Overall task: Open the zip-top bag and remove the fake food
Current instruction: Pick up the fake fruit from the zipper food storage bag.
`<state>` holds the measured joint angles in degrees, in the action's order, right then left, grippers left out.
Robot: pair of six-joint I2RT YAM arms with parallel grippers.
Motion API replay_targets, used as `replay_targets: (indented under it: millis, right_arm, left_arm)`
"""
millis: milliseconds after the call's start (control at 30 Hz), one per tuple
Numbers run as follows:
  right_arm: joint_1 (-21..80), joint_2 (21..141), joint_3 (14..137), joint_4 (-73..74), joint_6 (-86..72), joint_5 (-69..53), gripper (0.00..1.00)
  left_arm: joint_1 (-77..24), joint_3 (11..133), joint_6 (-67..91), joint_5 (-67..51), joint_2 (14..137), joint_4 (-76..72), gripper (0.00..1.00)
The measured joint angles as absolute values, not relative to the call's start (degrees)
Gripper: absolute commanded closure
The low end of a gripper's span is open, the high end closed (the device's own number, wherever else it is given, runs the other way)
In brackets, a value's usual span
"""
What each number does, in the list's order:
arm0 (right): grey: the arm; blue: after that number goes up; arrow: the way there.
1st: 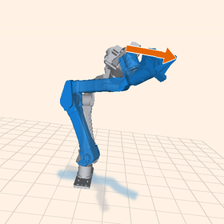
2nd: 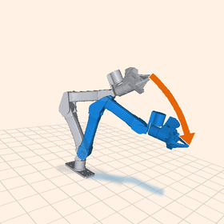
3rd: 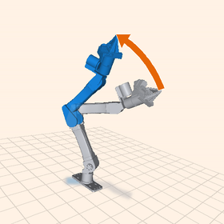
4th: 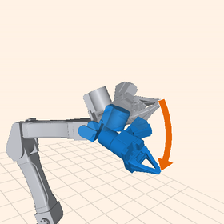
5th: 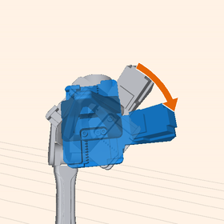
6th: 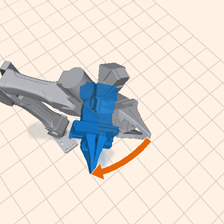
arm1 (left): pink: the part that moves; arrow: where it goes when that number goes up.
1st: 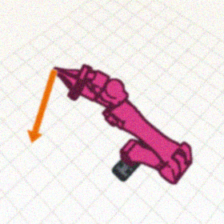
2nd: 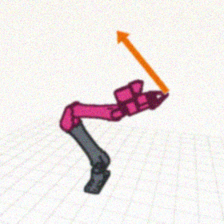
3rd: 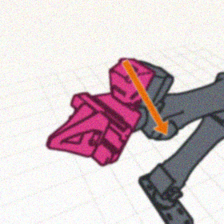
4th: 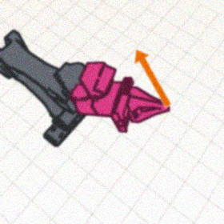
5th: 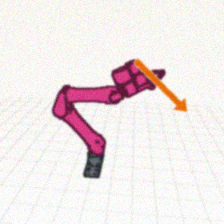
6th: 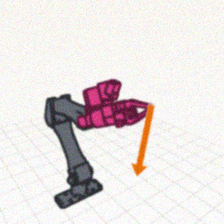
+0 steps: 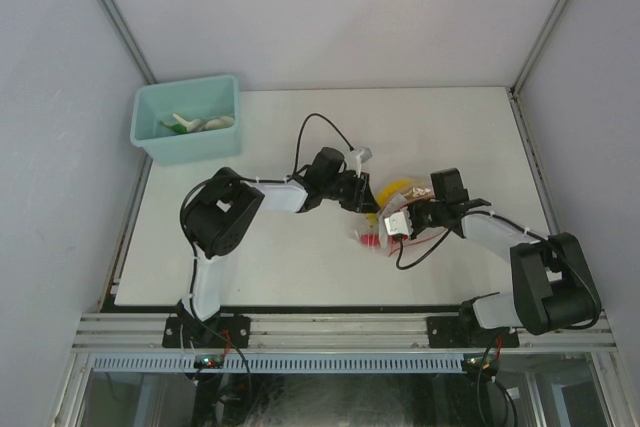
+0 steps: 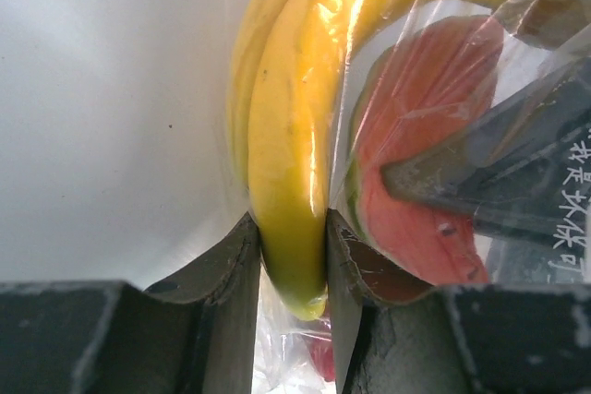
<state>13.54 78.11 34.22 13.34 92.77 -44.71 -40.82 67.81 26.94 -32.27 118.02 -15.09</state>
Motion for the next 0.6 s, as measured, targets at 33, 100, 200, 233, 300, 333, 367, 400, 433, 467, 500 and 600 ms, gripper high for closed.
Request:
replay_targets:
  millis: [33,100,200,233,300,333,367,400,433,467,500,600]
  right_arm:
    - [13.1,77.8,34.5,14.6,92.8,-45.3,1.0]
    - [12.0,76.6,35.2,16.7,93.1,-46.5,1.0]
    - [10.7,74.7,36.1,19.6,93.5,-48.4,1.0]
    - [10.3,74.1,36.3,20.4,93.7,-49.0,1.0]
    - [9.5,73.3,36.9,22.7,94.5,-50.3,1.0]
    - [9.0,73.0,37.3,24.3,95.0,-51.2,1.0]
    - [8.4,72.7,37.9,26.3,95.7,-52.1,1.0]
    - [8.0,72.5,38.3,27.9,96.2,-52.8,1.0]
    - [7.6,72.3,38.7,29.5,96.8,-53.5,1.0]
    - [7.0,71.9,39.4,31.7,97.6,-54.5,1.0]
    - [6.7,71.6,39.9,33.3,98.2,-55.1,1.0]
    - [5.1,70.3,41.6,39.1,100.9,-57.4,1.0]
  left_arm:
    - [-40.7,67.5,27.3,-32.2,118.0,-15.5,0.71]
    - [-40.2,66.4,28.1,-32.3,117.6,-16.4,0.7]
    - [-39.3,65.5,28.4,-32.3,117.1,-16.6,0.71]
    - [-39.0,65.4,28.5,-32.4,117.1,-16.6,0.71]
    - [-38.7,65.3,28.4,-32.4,116.9,-16.4,0.71]
    - [-38.7,65.3,28.4,-32.3,116.8,-16.3,0.73]
    - [-38.7,65.2,28.4,-32.2,116.7,-16.2,0.74]
    - [-38.7,65.1,28.4,-32.1,116.5,-16.2,0.74]
    - [-38.7,64.9,28.4,-31.9,116.4,-16.1,0.74]
    - [-38.6,64.8,28.4,-31.8,116.2,-16.1,0.75]
    - [-38.5,64.5,28.4,-31.7,116.1,-16.1,0.75]
    - [-38.0,63.7,28.3,-31.3,115.3,-15.7,0.75]
